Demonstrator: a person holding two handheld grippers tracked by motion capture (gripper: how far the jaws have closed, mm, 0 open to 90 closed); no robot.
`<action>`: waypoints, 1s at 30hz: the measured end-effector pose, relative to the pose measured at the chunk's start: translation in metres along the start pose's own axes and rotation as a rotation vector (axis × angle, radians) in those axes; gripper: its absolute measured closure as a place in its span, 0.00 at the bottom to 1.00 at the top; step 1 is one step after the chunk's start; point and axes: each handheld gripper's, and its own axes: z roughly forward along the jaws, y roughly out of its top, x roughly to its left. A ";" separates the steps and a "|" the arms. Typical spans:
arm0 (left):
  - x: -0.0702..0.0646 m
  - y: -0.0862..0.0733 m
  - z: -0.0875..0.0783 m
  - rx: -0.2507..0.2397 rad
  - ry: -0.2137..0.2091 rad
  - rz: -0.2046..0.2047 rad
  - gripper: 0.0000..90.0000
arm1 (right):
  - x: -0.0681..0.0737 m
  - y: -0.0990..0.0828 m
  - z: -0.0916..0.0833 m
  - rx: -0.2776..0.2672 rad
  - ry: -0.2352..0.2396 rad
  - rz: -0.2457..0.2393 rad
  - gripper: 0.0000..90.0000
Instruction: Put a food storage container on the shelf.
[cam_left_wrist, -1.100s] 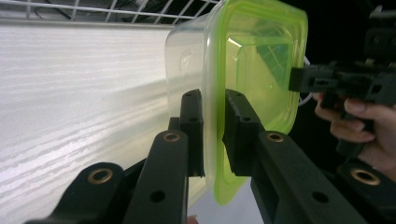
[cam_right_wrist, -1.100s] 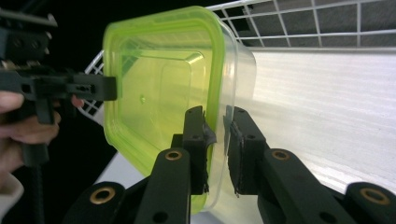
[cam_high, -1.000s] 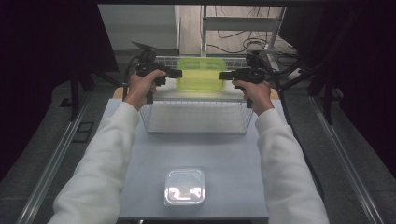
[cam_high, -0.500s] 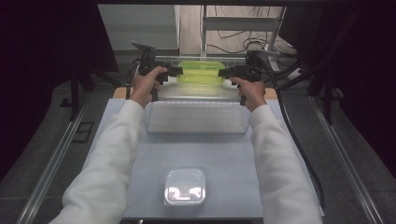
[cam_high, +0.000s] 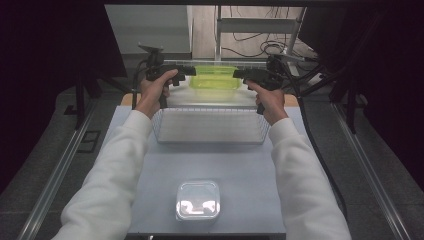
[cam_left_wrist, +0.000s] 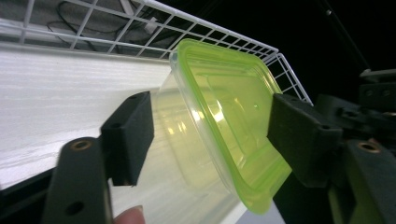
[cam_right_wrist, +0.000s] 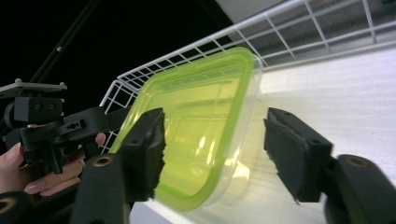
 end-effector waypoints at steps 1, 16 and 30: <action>-0.002 -0.001 -0.002 -0.003 0.007 0.019 0.32 | 0.003 -0.001 -0.003 -0.008 0.001 -0.009 0.39; -0.034 -0.040 -0.054 0.028 -0.003 0.216 0.19 | 0.019 -0.027 -0.066 -0.033 0.018 -0.276 0.29; -0.029 -0.135 -0.072 0.071 0.034 0.309 0.24 | -0.006 -0.103 -0.106 0.032 0.012 -0.467 0.25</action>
